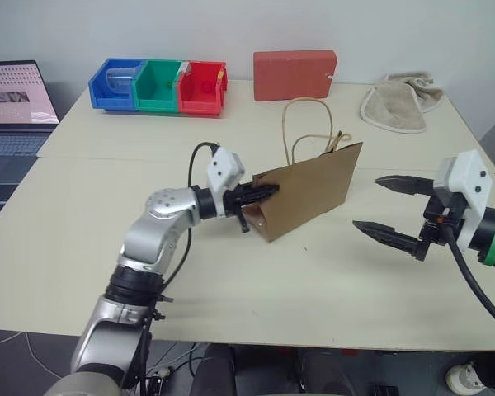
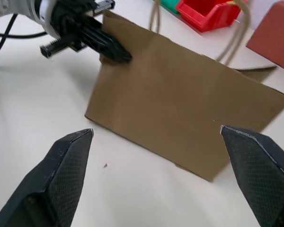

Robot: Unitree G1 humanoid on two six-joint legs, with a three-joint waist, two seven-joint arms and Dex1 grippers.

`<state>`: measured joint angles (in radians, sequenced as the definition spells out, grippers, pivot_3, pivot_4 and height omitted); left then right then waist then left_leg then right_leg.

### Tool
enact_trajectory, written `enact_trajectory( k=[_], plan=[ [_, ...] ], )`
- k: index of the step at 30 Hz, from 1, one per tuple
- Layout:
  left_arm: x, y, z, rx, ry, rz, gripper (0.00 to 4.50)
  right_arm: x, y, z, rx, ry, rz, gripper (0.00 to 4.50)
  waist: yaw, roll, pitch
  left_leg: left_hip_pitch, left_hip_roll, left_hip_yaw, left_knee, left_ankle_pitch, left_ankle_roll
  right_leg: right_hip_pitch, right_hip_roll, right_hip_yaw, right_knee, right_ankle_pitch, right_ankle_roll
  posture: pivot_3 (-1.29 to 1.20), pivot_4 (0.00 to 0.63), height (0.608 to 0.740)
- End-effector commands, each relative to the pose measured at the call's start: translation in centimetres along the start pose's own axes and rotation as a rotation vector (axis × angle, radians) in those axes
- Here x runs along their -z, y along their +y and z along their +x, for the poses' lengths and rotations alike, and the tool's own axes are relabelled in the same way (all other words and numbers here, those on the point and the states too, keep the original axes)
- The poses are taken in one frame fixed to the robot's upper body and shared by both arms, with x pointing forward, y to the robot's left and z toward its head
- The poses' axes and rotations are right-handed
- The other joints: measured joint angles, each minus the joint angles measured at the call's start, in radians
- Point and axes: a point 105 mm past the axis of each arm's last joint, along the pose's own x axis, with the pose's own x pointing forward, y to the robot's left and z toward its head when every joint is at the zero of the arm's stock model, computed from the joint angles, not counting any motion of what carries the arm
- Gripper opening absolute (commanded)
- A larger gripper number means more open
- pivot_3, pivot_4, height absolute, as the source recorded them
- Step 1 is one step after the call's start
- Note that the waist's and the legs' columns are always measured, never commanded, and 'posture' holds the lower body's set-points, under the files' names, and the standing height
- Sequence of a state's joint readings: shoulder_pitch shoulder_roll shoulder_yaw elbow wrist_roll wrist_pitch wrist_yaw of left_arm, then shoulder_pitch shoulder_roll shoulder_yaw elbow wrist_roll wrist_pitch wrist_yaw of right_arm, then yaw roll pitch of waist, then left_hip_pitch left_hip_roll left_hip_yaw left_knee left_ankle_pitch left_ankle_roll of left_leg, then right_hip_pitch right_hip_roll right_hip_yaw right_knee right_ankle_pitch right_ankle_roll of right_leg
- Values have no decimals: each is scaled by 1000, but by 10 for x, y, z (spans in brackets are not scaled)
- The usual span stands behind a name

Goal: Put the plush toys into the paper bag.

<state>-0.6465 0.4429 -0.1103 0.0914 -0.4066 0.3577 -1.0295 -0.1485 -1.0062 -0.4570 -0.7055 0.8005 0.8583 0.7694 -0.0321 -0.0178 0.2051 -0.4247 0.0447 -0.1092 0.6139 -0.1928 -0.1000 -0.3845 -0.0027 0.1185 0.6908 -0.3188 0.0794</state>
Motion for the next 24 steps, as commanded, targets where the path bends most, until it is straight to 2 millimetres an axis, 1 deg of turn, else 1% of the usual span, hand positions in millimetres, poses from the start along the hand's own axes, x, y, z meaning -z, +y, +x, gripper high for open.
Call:
enact_trajectory(
  k=[1, 2, 5, 8, 12, 16, 19, 22, 24],
  plan=[
    [-18, -12, -2, 244, -42, 15, 55, -17, 8, -27, -18, 2, -44, 4500, 5, 0, 0, 0, 0, 0, 0, 0, 0, 0, 0, -1, 0, 0, 0, 0, 150, 740],
    [-18, -14, -1, 300, -26, 8, 55, -17, 9, -32, -13, 7, -28, 4500, 3, 0, 0, -1, 0, -1, 0, 0, 0, 0, 0, -1, 0, 0, 0, 0, 150, 740],
    [-16, -11, 6, 380, -6, -4, 55, -16, 13, -45, 18, 36, 3, 4500, 3, 0, 0, 0, 0, -2, 0, 0, 0, 1, 0, -2, -1, 0, 0, 0, 150, 740],
    [-11, -9, 12, 409, 12, 29, 55, -14, 16, -48, 36, 59, 10, 4500, 2, 0, 0, 3, 0, -2, 0, 0, 0, 5, 0, -1, -2, 0, 0, 0, 150, 740],
    [-5, 0, 23, 369, 25, 88, 55, -11, 21, -47, 36, 66, 21, 4500, -3, 0, 0, 7, 0, -1, 0, 0, 0, 8, 0, 0, -2, 0, 0, 0, 150, 740],
    [-2, 10, 22, 315, 34, 117, 55, -10, 22, -46, 37, 74, 30, 4500, -4, 0, 0, 8, 0, -1, 0, 0, 0, 9, 0, 0, -2, 0, 0, 0, 150, 740],
    [-1, 9, 17, 330, 50, 106, 710, -9, 21, -46, 33, 82, 28, 4500, -4, 0, 0, 8, 0, -1, 0, 0, 1, 9, 0, 0, -3, 0, 0, 0, 150, 740],
    [-2, 8, 11, 324, 51, 107, 1667, -9, 18, -46, 34, 84, 29, 4500, -4, 0, 0, 8, 0, -1, 0, 0, 1, 9, 0, 0, -3, 0, 0, 0, 150, 740],
    [-5, 9, 0, 288, 55, 96, 2248, -9, 14, -46, 36, 86, 17, 4500, -5, 0, 0, 8, 0, -1, 0, 0, 1, 9, 0, 0, -2, 0, 0, 0, 150, 740]
  ],
)
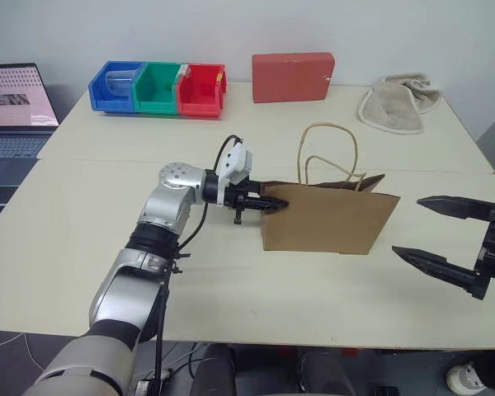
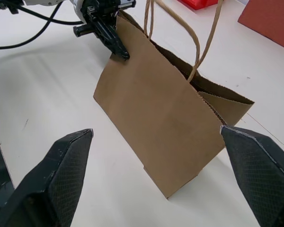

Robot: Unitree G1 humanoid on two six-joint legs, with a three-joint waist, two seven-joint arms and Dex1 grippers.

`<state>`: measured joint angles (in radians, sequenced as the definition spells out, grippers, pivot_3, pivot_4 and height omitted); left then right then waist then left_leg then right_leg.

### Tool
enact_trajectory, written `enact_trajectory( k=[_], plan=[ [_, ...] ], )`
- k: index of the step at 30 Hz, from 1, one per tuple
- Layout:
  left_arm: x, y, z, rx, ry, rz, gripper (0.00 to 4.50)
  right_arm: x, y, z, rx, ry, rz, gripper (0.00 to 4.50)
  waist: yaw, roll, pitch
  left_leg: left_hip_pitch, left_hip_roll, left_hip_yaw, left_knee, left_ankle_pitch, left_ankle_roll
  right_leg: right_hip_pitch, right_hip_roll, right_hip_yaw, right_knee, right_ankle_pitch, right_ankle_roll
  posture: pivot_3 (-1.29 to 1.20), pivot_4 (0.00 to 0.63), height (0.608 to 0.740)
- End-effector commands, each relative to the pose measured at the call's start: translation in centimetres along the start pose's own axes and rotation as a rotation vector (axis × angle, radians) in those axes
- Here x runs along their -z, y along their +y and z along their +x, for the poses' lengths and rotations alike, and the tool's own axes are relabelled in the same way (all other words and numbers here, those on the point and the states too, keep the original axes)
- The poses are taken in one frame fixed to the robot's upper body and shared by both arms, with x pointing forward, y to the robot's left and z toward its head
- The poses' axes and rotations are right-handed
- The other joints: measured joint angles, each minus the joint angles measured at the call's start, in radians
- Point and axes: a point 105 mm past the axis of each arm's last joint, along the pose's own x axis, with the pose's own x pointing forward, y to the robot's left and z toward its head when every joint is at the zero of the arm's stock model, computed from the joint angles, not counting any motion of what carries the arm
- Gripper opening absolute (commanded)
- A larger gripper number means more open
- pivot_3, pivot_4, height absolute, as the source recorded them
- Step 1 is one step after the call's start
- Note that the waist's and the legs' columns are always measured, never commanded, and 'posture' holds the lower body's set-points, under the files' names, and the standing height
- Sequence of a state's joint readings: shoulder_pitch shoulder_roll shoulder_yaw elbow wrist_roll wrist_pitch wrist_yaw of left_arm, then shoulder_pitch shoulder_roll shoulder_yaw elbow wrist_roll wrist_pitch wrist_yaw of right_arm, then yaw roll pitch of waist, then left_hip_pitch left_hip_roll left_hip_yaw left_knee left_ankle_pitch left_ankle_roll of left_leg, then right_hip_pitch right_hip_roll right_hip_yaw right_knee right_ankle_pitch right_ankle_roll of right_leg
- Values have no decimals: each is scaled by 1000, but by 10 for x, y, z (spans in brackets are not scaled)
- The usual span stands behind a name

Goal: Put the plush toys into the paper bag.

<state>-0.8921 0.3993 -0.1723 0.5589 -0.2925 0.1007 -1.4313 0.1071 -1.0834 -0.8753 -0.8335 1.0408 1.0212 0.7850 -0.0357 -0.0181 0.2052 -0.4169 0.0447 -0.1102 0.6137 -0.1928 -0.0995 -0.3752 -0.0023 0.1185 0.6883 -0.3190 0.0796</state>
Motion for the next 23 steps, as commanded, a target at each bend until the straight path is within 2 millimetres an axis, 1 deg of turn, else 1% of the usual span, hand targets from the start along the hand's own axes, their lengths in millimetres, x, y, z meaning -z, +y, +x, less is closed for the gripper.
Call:
enact_trajectory(
  k=[1, 2, 3, 7, 8, 9, 10, 11, 13, 16, 18, 21, 23],
  plan=[
    [-13, -2, -24, -79, -14, 8, 2574, -6, -7, -1, 9, -4, -50, 4500, -4, 0, 0, 0, 0, 0, 0, 0, 0, 0, 0, 0, 0, 0, 0, 0, 150, 740],
    [-12, -5, -35, -120, 5, -2, 2903, -6, -10, -2, -4, 3, -58, 4500, -8, 0, 0, 0, 0, 0, 0, 0, 0, 0, 0, 0, 0, 0, 0, 0, 150, 740],
    [-12, -7, -41, -147, 20, -9, 3197, -6, -11, -2, -14, 8, -63, 4500, -14, 0, 0, 0, 0, 0, 0, 0, 0, 0, 0, 0, 0, 0, 0, 0, 150, 740],
    [-13, -12, -61, -235, 70, -10, 4483, -5, -21, -5, -34, 27, -86, 4500, -14, 0, 0, 1, 1, -1, 0, 0, 0, 1, 0, -1, 0, 0, 0, 0, 150, 740],
    [-12, -13, -69, -263, 103, 7, 4483, -6, -26, -6, -34, 32, -93, 4500, -11, 0, 0, 1, 1, 0, 0, 0, 0, 1, 0, 0, 0, 0, 0, 0, 150, 740],
    [-12, -16, -86, -319, 168, 31, 4483, -7, -36, -11, -30, 49, -108, 4500, -11, 0, 0, 1, 1, -1, 0, 0, 0, 1, 0, -1, 0, 0, 0, 0, 150, 740],
    [-13, -18, -98, -356, 216, 48, 4483, -6, -42, -15, -28, 64, -120, 4500, -13, 0, 0, 1, 1, 0, 0, 0, 0, 1, 0, 0, -1, 0, 0, 0, 150, 740],
    [-12, -25, -114, -385, 293, 62, 4483, -6, -51, -20, -26, 86, -135, 4500, -16, 0, 0, 1, 1, 1, 0, 0, 0, 1, 0, 0, -1, 0, 0, 0, 150, 740],
    [-15, -37, -135, -420, 372, 52, 4483, -6, -62, -27, -24, 113, -158, 4500, -24, 0, 0, 2, 2, 1, -1, 0, 0, 0, 0, 0, -2, 0, 0, 0, 150, 740],
    [-26, -47, -156, -492, 407, 27, 4483, -7, -76, -35, -18, 138, -183, 4500, -22, 0, 0, 2, 2, 2, -2, 0, 0, 1, 0, 0, -2, 0, 0, 0, 150, 740],
    [-30, -50, -162, -520, 406, 17, 4483, -7, -82, -38, -20, 148, -193, 4500, -17, 0, 1, 2, 2, 2, -2, 0, 0, 1, -1, 0, -3, 0, 0, 0, 150, 740],
    [-23, -57, -166, -528, 426, -12, 4483, -8, -89, -35, -28, 142, -207, 4500, -18, 0, 1, 2, 2, 2, -2, 0, 0, 2, -1, 0, -6, 0, 0, 0, 150, 740],
    [-22, -57, -166, -541, 414, -33, 4483, -9, -91, -31, -38, 134, -211, 4500, -19, 0, 1, 2, 2, 4, -2, 0, 0, 2, -1, 2, -7, 0, 0, 0, 150, 740]
  ],
)
